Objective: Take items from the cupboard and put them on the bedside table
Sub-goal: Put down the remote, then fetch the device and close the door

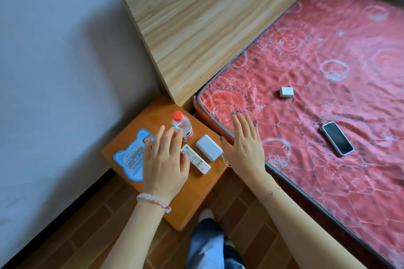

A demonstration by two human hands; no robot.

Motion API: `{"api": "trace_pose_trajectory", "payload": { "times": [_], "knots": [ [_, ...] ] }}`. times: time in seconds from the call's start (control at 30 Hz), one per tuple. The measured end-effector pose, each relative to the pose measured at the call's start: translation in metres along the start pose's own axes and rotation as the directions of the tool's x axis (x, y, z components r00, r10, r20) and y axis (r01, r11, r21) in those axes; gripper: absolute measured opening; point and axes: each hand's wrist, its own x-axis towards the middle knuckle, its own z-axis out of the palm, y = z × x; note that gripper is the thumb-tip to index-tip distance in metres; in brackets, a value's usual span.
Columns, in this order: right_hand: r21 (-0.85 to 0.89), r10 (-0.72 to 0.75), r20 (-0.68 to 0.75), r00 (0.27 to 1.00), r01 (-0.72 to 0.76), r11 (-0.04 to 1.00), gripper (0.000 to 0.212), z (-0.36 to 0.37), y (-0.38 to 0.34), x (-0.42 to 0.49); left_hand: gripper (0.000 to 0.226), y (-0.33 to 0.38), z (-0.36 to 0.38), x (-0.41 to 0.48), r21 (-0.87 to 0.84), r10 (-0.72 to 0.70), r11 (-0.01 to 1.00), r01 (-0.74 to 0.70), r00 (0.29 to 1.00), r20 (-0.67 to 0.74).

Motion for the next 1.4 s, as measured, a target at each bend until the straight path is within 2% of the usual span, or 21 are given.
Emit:
{"api": "trace_pose_trajectory", "payload": {
  "times": [0.13,0.47,0.8,0.97,1.17,1.4],
  "knots": [
    [0.025,-0.06,-0.066,0.996,0.062,0.998,0.063,-0.053,-0.007,-0.028,0.056,0.022,-0.049,-0.014,0.05,0.05,0.998,-0.046,0.994,-0.094],
    [0.01,-0.163,-0.248,0.955,0.171,0.985,0.059,-0.141,-0.014,-0.111,0.055,0.068,-0.138,-0.095,0.093,0.011,0.996,0.015,0.961,-0.275],
    [-0.071,-0.169,-0.164,0.972,0.16,0.985,0.064,-0.171,-0.003,-0.185,0.053,0.086,-0.158,-0.17,0.103,-0.013,0.994,0.038,0.971,-0.238],
    [-0.11,-0.136,-0.209,0.968,0.115,0.987,0.067,-0.192,-0.002,-0.209,0.054,0.088,-0.165,-0.181,0.092,0.032,0.996,-0.014,0.978,-0.207],
    [-0.139,-0.137,-0.244,0.96,0.105,0.985,0.065,-0.202,-0.035,-0.231,0.054,0.074,-0.18,-0.195,0.076,0.095,0.994,-0.078,0.963,-0.251],
    [-0.148,-0.132,-0.28,0.951,0.093,0.985,0.062,-0.19,-0.1,-0.269,0.054,0.018,-0.203,-0.233,0.061,0.136,0.991,-0.123,0.943,-0.303]
  ]
}}
